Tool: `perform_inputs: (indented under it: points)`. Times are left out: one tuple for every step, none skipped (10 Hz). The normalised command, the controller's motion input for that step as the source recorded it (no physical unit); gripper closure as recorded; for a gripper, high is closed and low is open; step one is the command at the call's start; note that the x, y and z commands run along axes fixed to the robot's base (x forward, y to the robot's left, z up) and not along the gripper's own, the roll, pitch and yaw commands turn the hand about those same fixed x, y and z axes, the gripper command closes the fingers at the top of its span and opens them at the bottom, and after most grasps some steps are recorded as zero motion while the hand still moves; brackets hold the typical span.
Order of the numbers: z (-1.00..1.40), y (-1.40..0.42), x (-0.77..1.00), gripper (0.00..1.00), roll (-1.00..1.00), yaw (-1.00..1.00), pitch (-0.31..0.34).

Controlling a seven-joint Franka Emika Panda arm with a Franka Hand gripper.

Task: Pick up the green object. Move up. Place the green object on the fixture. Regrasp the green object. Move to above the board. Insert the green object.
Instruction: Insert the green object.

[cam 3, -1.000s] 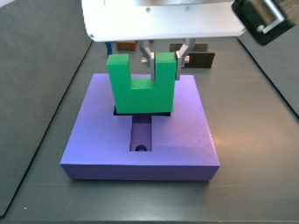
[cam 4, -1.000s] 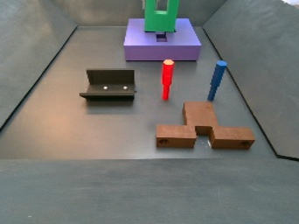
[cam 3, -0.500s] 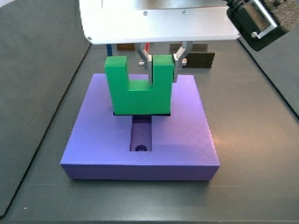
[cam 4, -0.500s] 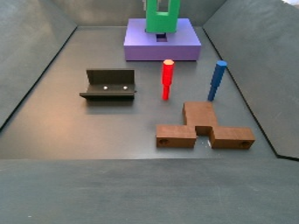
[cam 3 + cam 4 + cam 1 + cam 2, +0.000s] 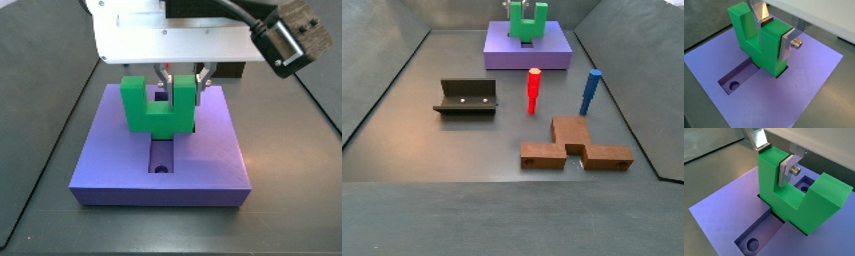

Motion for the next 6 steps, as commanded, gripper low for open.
perform_inputs:
  points:
    - [-0.30,0.00,0.00,1.00,0.00,0.00,0.000]
    - [-0.59,0.00,0.00,1.00,0.00,0.00,0.000]
    - [-0.77,0.00,0.00,1.00,0.05,0.00,-0.009]
    - [-0.77,0.00,0.00,1.00,0.06,0.00,-0.011]
    - [-0.50,0.00,0.00,1.00,0.00,0.00,0.000]
    - [0.00,0.00,0.00,1.00,0.00,0.00,0.000]
